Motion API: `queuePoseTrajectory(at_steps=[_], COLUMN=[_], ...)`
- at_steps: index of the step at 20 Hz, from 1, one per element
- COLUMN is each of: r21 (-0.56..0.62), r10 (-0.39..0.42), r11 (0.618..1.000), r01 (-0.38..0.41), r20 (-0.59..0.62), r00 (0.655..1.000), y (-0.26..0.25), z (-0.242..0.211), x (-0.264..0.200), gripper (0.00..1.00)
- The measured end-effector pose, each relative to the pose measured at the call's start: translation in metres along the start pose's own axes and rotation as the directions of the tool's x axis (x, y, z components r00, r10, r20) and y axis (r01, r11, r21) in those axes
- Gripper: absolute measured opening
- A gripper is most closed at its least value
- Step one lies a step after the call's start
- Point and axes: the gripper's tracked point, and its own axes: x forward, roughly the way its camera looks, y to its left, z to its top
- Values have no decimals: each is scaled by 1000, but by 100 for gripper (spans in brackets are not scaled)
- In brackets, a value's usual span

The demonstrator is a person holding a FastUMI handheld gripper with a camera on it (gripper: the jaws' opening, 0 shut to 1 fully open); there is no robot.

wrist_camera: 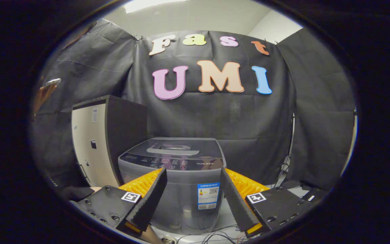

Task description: Put the clothes into the washing machine and then close the washing machine lid.

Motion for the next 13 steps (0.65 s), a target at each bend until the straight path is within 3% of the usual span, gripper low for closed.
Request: queuePoseTrajectory(at_steps=[13], r21=[0], r10=[-1], r11=[1000], r01=[1], r20=[-2], r00=[1000], y=[0], z=[0], x=[4], gripper=[98])
